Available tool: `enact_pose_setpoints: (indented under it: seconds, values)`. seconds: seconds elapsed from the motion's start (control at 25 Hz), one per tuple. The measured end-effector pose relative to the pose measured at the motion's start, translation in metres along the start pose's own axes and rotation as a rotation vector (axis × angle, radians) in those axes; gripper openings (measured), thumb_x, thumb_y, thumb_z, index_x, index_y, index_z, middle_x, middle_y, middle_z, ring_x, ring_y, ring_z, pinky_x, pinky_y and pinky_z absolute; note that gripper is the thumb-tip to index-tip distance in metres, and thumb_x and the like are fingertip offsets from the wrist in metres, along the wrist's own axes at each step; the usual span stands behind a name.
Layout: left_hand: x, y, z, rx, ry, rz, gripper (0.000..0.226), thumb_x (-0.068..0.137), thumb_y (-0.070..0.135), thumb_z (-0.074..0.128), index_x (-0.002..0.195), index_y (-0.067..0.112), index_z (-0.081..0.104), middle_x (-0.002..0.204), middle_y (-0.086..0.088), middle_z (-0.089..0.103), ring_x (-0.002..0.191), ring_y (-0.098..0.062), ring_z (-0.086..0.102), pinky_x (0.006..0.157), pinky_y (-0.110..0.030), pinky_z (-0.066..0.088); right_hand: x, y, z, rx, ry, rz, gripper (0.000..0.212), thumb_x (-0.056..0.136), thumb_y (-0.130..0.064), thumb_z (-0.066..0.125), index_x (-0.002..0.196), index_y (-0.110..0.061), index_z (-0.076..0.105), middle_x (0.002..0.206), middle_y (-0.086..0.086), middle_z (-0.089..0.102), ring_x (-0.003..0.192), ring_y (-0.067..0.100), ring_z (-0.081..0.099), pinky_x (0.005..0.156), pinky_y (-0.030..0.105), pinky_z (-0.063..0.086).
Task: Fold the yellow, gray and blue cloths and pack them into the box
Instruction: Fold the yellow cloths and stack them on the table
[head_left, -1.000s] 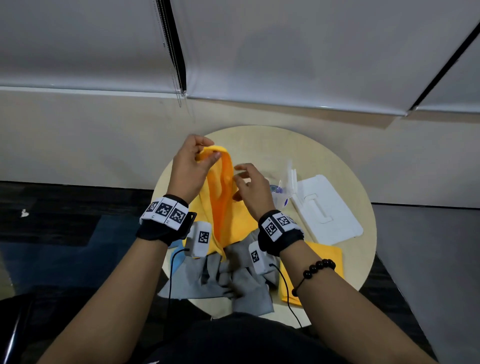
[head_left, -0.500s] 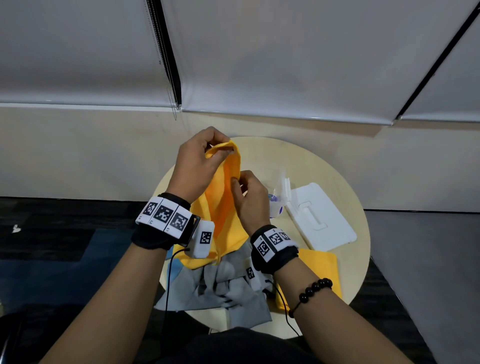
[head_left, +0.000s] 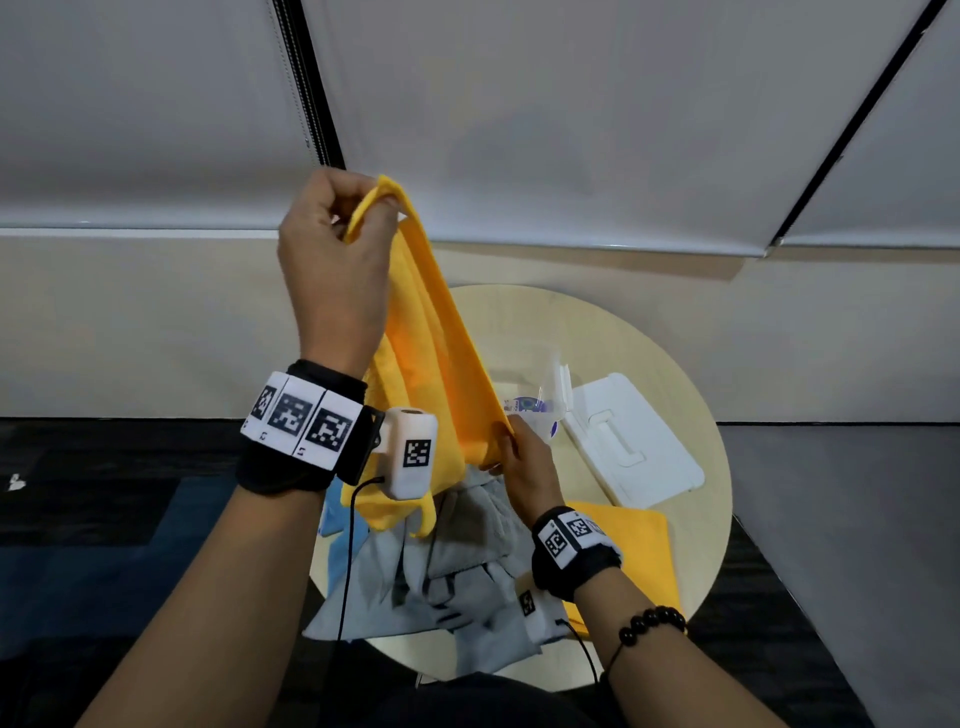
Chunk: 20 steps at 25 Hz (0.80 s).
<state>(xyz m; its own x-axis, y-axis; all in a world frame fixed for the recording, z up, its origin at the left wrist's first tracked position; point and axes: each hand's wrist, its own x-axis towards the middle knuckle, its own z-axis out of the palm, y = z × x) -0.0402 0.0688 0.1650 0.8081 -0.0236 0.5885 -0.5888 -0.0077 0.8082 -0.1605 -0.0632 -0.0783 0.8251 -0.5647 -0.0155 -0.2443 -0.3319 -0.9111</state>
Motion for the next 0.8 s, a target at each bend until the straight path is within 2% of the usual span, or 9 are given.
enact_pose_setpoints:
  seconds: [0.08,0.16,0.24,0.28,0.44,0.56,0.64,0.72,0.8]
  values:
    - [0.003,-0.013,-0.002,0.04,0.037,-0.02,0.006,0.086,0.022,0.067,0.087,0.017,0.068,0.077,0.014,0.062,0.07,-0.003,0.056,0.067,-0.02,0.048,0.0,0.002,-0.009,0.043,0.002,0.063,0.02,0.105,-0.012,0.039,0.102,-0.011,0.059,0.086,0.014,0.069,0.075,0.03,0.069,0.076,0.052,0.057]
    - [0.0,-0.034,-0.002,0.122,0.012,-0.055,0.008,0.085,0.023,0.066,0.088,0.016,0.069,0.076,0.014,0.063,0.067,0.0,0.054,0.064,-0.016,0.046,0.0,-0.004,-0.017,0.134,-0.046,0.126,0.014,0.107,-0.023,0.044,0.102,-0.018,0.056,0.091,0.016,0.069,0.072,0.027,0.071,0.068,0.045,0.06]
    - [-0.01,-0.058,-0.001,0.23,-0.045,-0.118,0.007,0.085,0.022,0.065,0.088,0.017,0.07,0.079,0.013,0.066,0.068,0.003,0.054,0.067,-0.018,0.046,0.001,-0.016,-0.026,0.265,-0.155,0.193,0.014,0.105,-0.025,0.05,0.103,-0.012,0.052,0.089,0.019,0.067,0.061,0.022,0.069,0.056,0.034,0.058]
    - [-0.017,-0.071,0.0,0.292,-0.083,-0.148,0.006,0.086,0.021,0.065,0.087,0.019,0.07,0.081,0.013,0.067,0.07,0.002,0.055,0.071,-0.02,0.048,0.003,-0.023,-0.03,0.306,-0.209,0.206,0.018,0.105,-0.024,0.052,0.105,-0.006,0.053,0.083,0.019,0.066,0.057,0.022,0.067,0.055,0.034,0.057]
    - [-0.065,-0.106,0.013,0.426,-0.401,-0.165,0.01,0.092,0.022,0.066,0.09,0.023,0.075,0.089,0.01,0.072,0.076,-0.01,0.063,0.077,-0.032,0.052,0.01,-0.058,-0.044,0.481,-0.354,0.192,0.019,0.106,-0.017,0.049,0.101,-0.003,0.061,0.073,0.017,0.068,0.063,0.027,0.065,0.069,0.037,0.058]
    - [-0.101,-0.113,0.023,0.481,-0.615,-0.114,0.014,0.092,0.024,0.065,0.101,0.027,0.076,0.098,0.01,0.07,0.081,-0.008,0.062,0.078,-0.03,0.052,0.014,-0.075,-0.043,0.593,-0.379,0.214,0.023,0.103,-0.001,0.044,0.115,0.015,0.055,0.083,0.023,0.064,0.073,0.031,0.067,0.079,0.04,0.06]
    - [-0.113,-0.116,0.024,0.504,-0.652,-0.088,0.017,0.093,0.021,0.064,0.104,0.028,0.076,0.101,0.012,0.069,0.088,-0.007,0.062,0.079,-0.026,0.05,0.013,-0.076,-0.043,0.627,-0.359,0.244,0.025,0.101,0.006,0.039,0.118,0.017,0.053,0.076,0.017,0.057,0.08,0.035,0.07,0.088,0.044,0.059]
    - [-0.116,-0.116,0.023,0.513,-0.673,-0.062,0.019,0.095,0.02,0.063,0.107,0.027,0.076,0.106,0.012,0.07,0.093,-0.007,0.063,0.082,-0.024,0.049,0.01,-0.075,-0.046,0.644,-0.356,0.263,0.027,0.1,0.006,0.035,0.115,0.012,0.057,0.08,0.015,0.051,0.091,0.036,0.072,0.099,0.049,0.055]
    - [-0.116,-0.115,0.02,0.538,-0.704,-0.025,0.022,0.097,0.021,0.061,0.112,0.026,0.076,0.112,0.011,0.07,0.099,-0.008,0.063,0.085,-0.024,0.048,0.008,-0.074,-0.047,0.645,-0.347,0.286,0.033,0.1,0.004,0.033,0.119,0.016,0.058,0.093,0.02,0.063,0.1,0.036,0.071,0.104,0.051,0.051]
